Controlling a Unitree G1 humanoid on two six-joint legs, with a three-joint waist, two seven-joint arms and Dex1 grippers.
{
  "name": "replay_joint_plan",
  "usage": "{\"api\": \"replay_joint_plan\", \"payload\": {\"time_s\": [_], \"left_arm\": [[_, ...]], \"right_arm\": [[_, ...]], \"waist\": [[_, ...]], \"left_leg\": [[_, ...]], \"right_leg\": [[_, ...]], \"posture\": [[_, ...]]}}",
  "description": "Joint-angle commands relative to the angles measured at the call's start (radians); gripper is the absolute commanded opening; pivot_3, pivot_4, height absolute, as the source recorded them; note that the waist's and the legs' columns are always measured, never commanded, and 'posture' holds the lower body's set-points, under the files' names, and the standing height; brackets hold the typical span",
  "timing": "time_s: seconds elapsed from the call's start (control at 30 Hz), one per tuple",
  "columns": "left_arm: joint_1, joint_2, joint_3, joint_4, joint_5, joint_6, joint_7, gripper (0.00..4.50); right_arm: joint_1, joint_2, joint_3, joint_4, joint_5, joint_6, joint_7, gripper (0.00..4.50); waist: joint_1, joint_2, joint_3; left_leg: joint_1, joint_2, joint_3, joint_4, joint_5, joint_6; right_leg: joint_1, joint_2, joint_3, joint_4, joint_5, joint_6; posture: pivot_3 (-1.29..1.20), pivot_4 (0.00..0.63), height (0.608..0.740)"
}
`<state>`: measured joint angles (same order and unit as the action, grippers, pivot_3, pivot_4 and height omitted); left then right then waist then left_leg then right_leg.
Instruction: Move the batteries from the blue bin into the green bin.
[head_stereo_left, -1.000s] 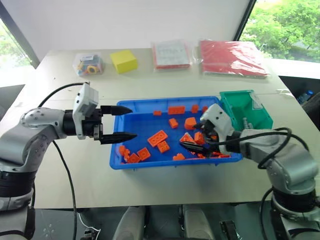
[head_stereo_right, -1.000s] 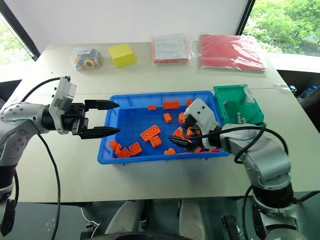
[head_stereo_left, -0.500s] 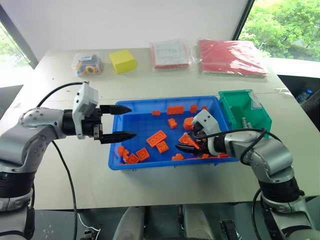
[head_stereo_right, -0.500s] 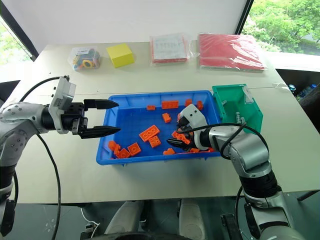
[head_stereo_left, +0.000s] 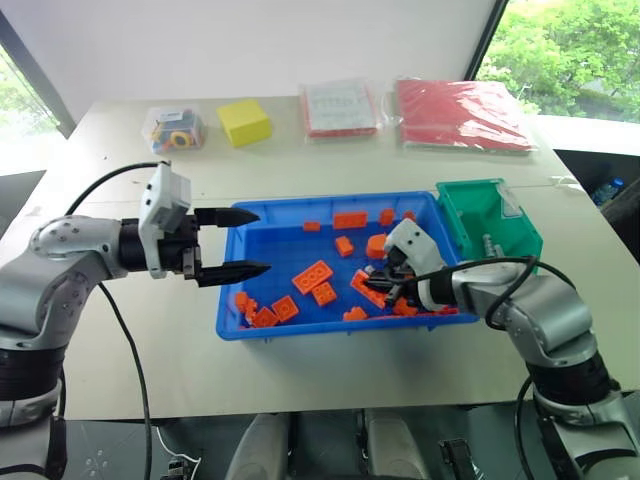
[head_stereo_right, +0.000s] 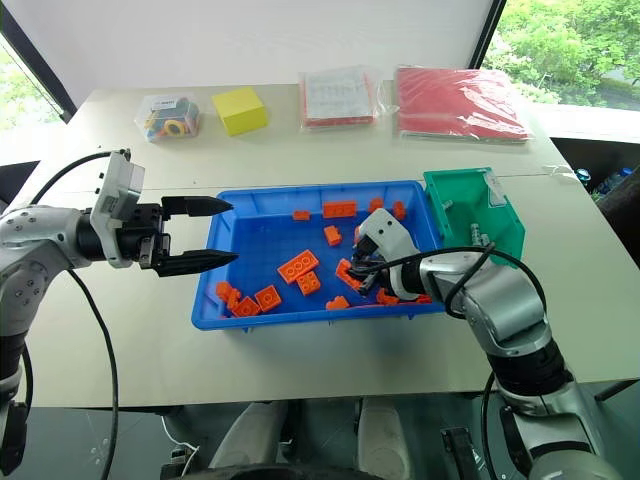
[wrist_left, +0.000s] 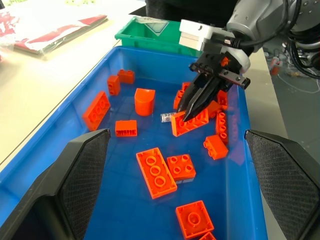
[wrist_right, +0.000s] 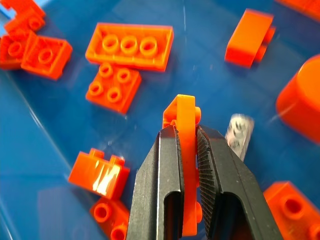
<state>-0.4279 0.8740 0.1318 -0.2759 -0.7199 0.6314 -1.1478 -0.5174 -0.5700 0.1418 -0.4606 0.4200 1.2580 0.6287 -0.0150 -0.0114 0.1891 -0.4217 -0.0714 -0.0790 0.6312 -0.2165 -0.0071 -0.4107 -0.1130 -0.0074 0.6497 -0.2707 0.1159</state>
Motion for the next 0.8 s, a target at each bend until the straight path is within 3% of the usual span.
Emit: {"api": "replay_joint_plan", "payload": {"time_s": [0.03, 0.2, 0.37, 0.63, 0.8], "left_arm": [[-0.030, 0.004, 0.009, -0.001, 0.003, -0.012, -0.002, 4.50], [-0.047, -0.004, -0.001, 0.009, 0.012, -0.017, -0.008, 4.50], [-0.046, -0.009, -0.002, 0.006, 0.016, -0.020, -0.010, 4.50], [-0.019, -0.010, 0.005, -0.010, 0.013, -0.022, -0.005, 4.50], [-0.023, -0.015, -0.003, -0.010, 0.011, -0.019, -0.005, 4.50]], "right_arm": [[-0.078, 0.073, 0.056, 0.051, -0.004, -0.060, -0.017, 0.03], [-0.174, 0.216, 0.142, 0.233, -0.061, -0.164, -0.055, 0.03], [-0.231, 0.225, 0.147, 0.305, -0.110, -0.208, -0.073, 2.36], [-0.127, 0.056, -0.009, -0.023, -0.033, 0.054, -0.102, 2.36], [-0.026, 0.046, -0.067, -0.139, -0.013, 0.173, -0.150, 2.36]], "waist": [[-0.003, 0.000, 0.000], [-0.004, 0.000, 0.000], [0.003, 0.000, 0.000], [0.000, 0.000, 0.000], [-0.002, 0.000, 0.000]], "left_leg": [[0.000, 0.000, 0.000, 0.000, 0.000, 0.000], [0.001, 0.000, 0.000, 0.000, 0.000, 0.000], [0.000, -0.001, 0.000, 0.000, 0.000, 0.000], [0.000, 0.000, -0.001, -0.001, 0.000, 0.000], [0.000, 0.001, 0.000, -0.001, 0.000, 0.000]], "right_leg": [[0.000, 0.000, 0.000, 0.000, 0.000, 0.000], [0.000, 0.001, 0.000, 0.001, 0.000, 0.000], [0.000, 0.000, 0.000, 0.001, 0.000, 0.000], [-0.001, 0.001, 0.000, 0.001, 0.000, 0.000], [-0.001, 0.001, 0.000, 0.001, 0.000, 0.000]], "posture": [[0.00, 0.150, 0.736], [0.00, 0.150, 0.736], [0.00, 0.150, 0.736], [0.00, 0.150, 0.736], [0.00, 0.150, 0.736]]}}
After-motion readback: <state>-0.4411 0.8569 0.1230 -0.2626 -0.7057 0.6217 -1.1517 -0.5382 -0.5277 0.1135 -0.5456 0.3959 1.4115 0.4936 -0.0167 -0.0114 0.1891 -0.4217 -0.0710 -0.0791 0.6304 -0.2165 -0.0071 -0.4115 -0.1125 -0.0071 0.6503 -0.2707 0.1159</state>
